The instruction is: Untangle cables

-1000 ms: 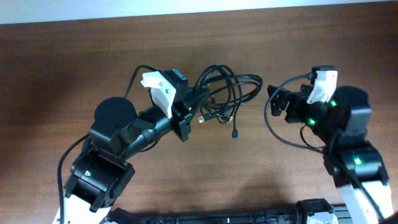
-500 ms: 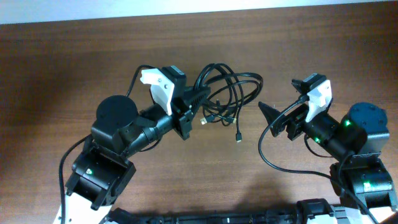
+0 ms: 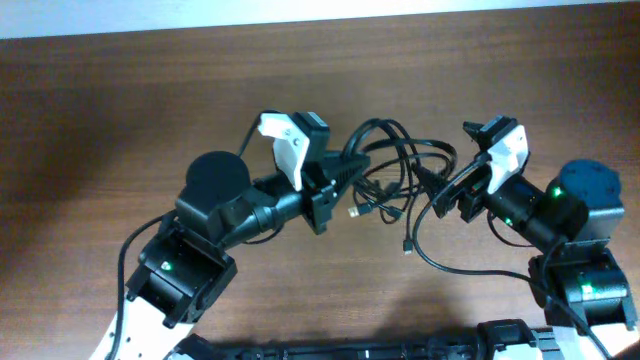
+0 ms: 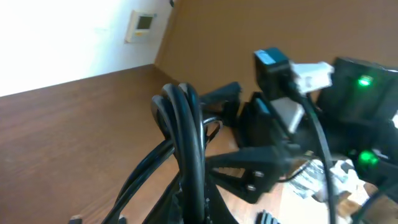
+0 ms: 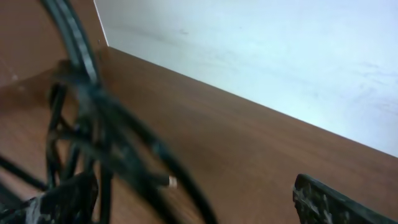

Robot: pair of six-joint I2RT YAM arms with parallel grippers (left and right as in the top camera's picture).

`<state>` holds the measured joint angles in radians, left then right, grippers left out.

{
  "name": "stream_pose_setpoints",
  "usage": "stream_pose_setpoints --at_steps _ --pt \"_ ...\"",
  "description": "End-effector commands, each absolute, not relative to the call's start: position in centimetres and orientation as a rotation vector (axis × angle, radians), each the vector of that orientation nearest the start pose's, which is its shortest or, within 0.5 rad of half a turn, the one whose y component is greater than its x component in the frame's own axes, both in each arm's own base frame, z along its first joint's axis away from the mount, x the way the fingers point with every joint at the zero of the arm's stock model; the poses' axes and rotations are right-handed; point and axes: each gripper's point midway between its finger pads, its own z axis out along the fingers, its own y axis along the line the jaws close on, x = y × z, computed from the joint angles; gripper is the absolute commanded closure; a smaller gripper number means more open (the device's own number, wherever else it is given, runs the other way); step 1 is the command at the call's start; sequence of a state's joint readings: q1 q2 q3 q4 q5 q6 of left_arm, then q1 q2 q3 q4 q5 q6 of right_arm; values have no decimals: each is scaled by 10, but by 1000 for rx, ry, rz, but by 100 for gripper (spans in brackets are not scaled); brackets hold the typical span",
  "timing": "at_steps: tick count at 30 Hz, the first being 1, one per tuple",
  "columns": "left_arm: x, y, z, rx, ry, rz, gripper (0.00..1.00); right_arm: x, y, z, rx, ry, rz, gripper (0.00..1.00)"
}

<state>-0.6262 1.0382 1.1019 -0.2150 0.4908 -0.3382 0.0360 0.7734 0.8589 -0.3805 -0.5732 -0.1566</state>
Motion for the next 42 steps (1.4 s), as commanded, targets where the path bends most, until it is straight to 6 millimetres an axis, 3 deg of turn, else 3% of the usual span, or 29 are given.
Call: stream_pose_setpoints --at_steps 1,7,14,18,22,26,31,42 --pt "223 -277 400 674 1670 -1165 100 285 93 309 -521 1784 393 2" --pt "210 -283 400 735 1661 -1222 100 290 90 318 -505 1747 357 2" --pt "210 -283 399 736 1666 -1223 100 290 91 320 -498 1742 378 2" --pt "233 -273 400 617 1682 -1109 100 282 99 312 -537 1766 430 2" --pt "264 -251 390 437 1740 -919 100 271 113 309 -634 1746 509 2" --pt "269 -246 387 411 1755 -887 100 270 114 309 -637 1746 514 2" --pt "267 -248 385 423 1762 -898 100 279 100 306 -574 1778 424 2" --pt "222 -278 400 673 1671 -1168 100 295 84 292 -502 1850 333 2"
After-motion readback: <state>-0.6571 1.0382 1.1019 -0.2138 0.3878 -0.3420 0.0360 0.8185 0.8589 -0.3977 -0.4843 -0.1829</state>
